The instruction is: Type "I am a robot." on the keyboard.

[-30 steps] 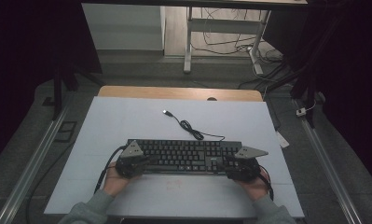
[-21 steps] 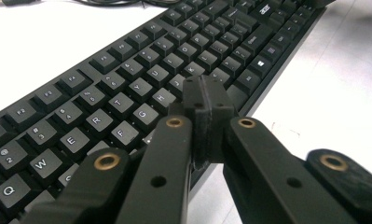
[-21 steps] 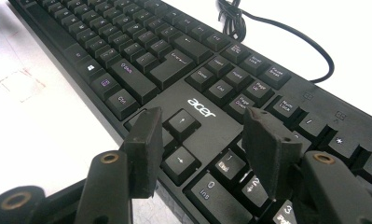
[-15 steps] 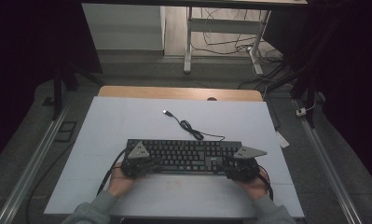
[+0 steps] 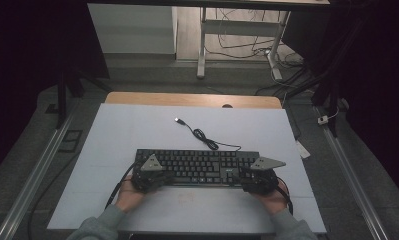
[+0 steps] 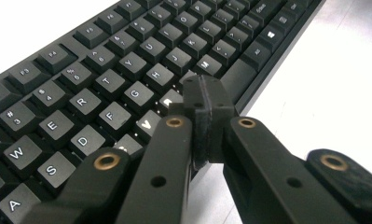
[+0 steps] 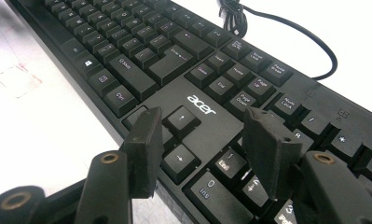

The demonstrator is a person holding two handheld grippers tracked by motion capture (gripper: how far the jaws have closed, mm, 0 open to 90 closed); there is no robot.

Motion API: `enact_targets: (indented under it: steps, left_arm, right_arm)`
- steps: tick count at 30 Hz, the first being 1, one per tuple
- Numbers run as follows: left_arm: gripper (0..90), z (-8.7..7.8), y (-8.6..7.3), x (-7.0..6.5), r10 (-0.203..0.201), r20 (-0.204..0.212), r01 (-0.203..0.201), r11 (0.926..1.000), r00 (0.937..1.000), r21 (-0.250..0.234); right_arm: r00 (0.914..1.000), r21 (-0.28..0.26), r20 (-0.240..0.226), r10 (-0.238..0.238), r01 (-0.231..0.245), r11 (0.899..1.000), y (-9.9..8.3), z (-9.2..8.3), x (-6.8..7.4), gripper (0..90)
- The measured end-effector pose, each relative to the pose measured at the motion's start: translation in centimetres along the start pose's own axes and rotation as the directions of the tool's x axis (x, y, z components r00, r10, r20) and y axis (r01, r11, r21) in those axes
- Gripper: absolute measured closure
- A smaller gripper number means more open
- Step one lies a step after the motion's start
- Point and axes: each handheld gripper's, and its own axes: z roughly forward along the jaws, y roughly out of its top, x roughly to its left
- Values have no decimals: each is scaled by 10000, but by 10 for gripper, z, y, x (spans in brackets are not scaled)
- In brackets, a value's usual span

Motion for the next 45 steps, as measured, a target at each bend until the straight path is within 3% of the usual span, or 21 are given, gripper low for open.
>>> enact_targets:
  steps: [19,21,27,34,37,41,45]
  left_arm:
    - [892,6,-2,-3,171,-198,-162,9989,9997,447]
    - [892,4,-3,-2,202,-286,-193,9994,9994,287]
    - [892,-14,-2,1,-198,-389,162,9959,9990,-888]
    - [889,-29,-5,10,-522,-570,443,9902,9970,-1326]
    - [771,-35,-7,18,-920,-618,817,9849,9938,-1523]
    - [579,-37,-11,24,-1227,-795,1108,9840,9893,-1398]
    - [469,-39,-13,27,-1435,-887,1318,9832,9857,-1260]
  right_arm:
    - [10000,40,51,0,0,10000,0,0,0,483]
    - [10000,24,56,7,-7,10000,0,0,0,483]
    - [10000,13,56,-9,9,10000,0,0,0,483]
    - [10000,3,39,-35,35,10000,0,0,0,483]
    - [10000,-19,-6,-69,69,10000,0,0,0,483]
    - [10000,-138,-38,-68,67,9999,0,-1,-1,482]
    - [10000,-219,-35,-78,77,9997,0,-1,-2,482]
